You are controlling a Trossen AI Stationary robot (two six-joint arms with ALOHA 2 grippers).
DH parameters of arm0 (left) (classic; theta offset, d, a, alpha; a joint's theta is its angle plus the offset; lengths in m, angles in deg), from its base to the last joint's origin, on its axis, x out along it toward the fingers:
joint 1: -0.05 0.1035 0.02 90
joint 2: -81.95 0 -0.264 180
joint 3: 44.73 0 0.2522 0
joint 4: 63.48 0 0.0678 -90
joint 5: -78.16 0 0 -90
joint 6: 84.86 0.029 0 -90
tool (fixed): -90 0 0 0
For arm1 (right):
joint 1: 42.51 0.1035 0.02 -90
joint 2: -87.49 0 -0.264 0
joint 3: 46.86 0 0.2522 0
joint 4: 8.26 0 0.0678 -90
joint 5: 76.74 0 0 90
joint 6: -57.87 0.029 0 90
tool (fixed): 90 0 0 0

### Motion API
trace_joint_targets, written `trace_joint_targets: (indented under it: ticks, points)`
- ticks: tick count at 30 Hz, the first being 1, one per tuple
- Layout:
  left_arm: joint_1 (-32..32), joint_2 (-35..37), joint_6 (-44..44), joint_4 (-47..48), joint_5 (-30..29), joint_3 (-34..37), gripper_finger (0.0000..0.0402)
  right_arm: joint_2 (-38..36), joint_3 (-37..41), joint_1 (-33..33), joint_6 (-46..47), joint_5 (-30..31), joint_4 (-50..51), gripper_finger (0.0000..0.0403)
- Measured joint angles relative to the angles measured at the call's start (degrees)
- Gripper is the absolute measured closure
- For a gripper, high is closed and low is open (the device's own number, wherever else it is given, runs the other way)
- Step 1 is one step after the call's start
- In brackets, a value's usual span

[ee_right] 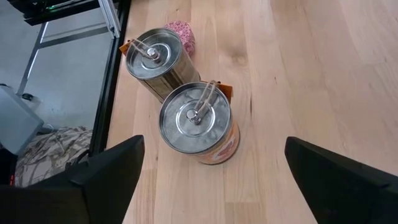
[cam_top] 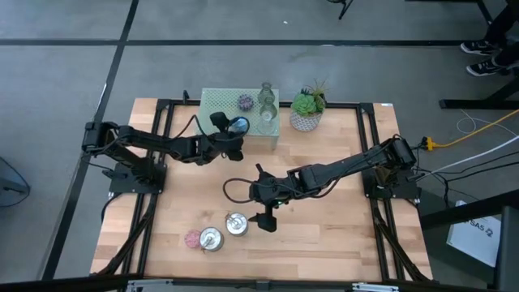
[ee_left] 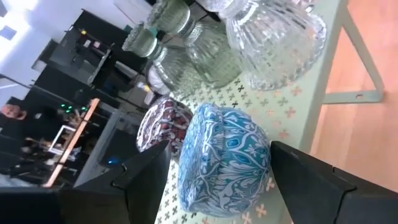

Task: Pick & Place candle stick holders
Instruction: Put the light blue candle on the shelf, then adjust the light blue candle on the shelf

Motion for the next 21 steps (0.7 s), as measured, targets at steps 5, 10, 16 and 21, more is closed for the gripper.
trace_joint_targets:
  ticks: [5,10,16,21]
  points:
    - [1.03,0.0,-3.4,0.12,4.44,0.0,0.0123,0.0,0.02,0.02,0.0,0.0,0.1,0.0013]
    - [1.54,0.0,-5.81,0.15,5.51,0.0,0.0107,0.0,0.02,0.02,0.0,0.0,0.25,0.0013]
    - [0.74,2.19,-5.83,-0.38,5.72,0.02,0.01,0.0,0.02,0.02,0.0,0.0,0.44,0.0013]
    - [-2.02,6.22,-5.83,3.61,5.84,0.0,0.0105,0.0,0.04,0.13,0.0,0.0,1.69,0.0013]
